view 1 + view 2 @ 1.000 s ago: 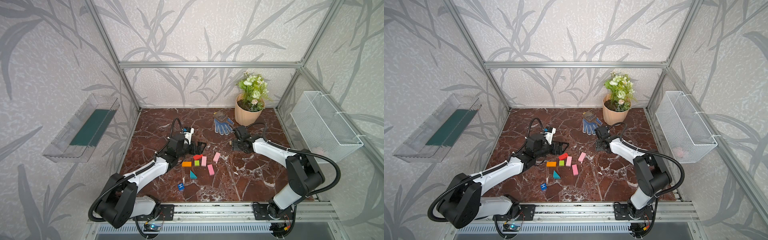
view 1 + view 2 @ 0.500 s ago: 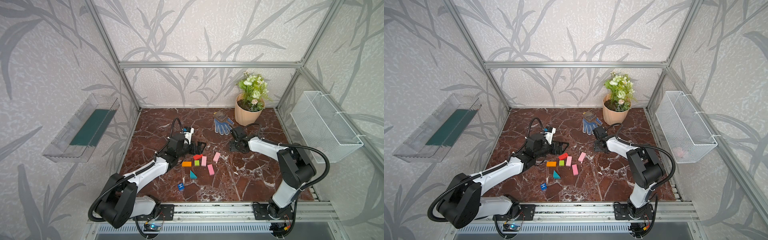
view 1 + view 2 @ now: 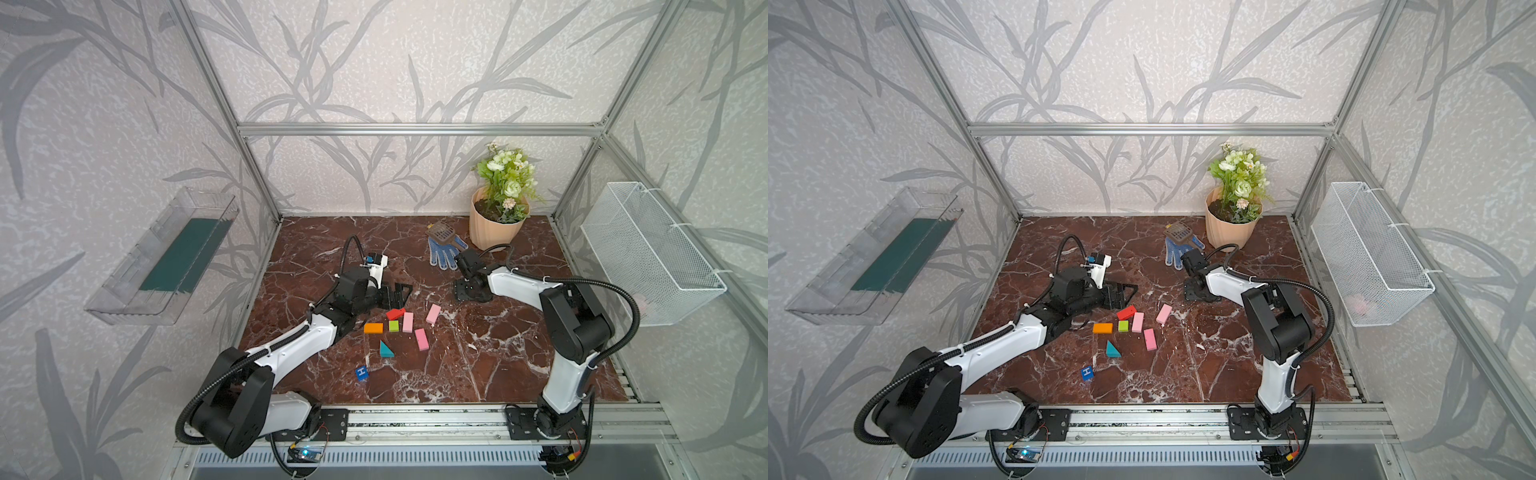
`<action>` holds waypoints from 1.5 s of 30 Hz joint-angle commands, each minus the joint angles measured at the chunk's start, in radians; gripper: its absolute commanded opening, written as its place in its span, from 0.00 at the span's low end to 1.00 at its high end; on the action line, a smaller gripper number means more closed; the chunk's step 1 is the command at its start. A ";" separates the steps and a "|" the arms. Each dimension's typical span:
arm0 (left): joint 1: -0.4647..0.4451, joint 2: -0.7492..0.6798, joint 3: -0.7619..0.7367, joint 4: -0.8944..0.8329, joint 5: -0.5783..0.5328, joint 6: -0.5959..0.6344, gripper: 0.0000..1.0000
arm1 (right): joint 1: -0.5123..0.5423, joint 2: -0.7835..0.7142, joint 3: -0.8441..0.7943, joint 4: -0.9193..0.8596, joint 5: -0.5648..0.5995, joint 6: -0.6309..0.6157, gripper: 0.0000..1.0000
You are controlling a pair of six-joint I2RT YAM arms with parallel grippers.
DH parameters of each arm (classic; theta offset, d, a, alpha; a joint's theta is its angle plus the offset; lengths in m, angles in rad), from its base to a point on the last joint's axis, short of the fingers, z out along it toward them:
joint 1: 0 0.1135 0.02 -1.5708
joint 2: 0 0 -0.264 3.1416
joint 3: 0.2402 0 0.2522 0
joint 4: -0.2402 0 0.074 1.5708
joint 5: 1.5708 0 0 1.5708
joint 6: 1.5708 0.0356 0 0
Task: Build the wood block tower
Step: 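Lower the held wooden bar onto the first bar with the right gripper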
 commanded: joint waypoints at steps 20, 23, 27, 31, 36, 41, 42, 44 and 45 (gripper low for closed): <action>-0.006 -0.026 0.012 -0.003 -0.010 0.017 0.96 | -0.040 0.056 0.075 -0.084 -0.057 0.005 0.64; -0.007 -0.025 0.013 -0.005 -0.009 0.018 0.96 | -0.039 0.056 0.076 -0.093 -0.041 0.012 0.64; -0.007 -0.027 0.012 -0.006 -0.009 0.017 0.96 | -0.047 0.056 0.077 -0.102 -0.041 0.019 0.66; -0.007 -0.024 0.012 -0.004 -0.006 0.016 0.96 | -0.054 0.067 0.090 -0.114 -0.055 0.017 0.68; -0.006 -0.023 0.014 -0.004 -0.006 0.016 0.96 | -0.055 0.089 0.116 -0.133 -0.060 0.010 0.70; -0.005 -0.024 0.014 -0.005 -0.006 0.017 0.96 | -0.056 0.097 0.126 -0.140 -0.063 0.006 0.73; -0.007 -0.024 0.014 -0.006 -0.006 0.016 0.96 | -0.055 0.100 0.129 -0.143 -0.061 0.007 0.74; -0.007 -0.024 0.013 -0.006 -0.006 0.016 0.96 | -0.055 0.101 0.132 -0.146 -0.057 0.008 0.75; -0.007 -0.023 0.014 -0.006 -0.006 0.016 0.96 | -0.056 0.100 0.133 -0.149 -0.053 0.010 0.75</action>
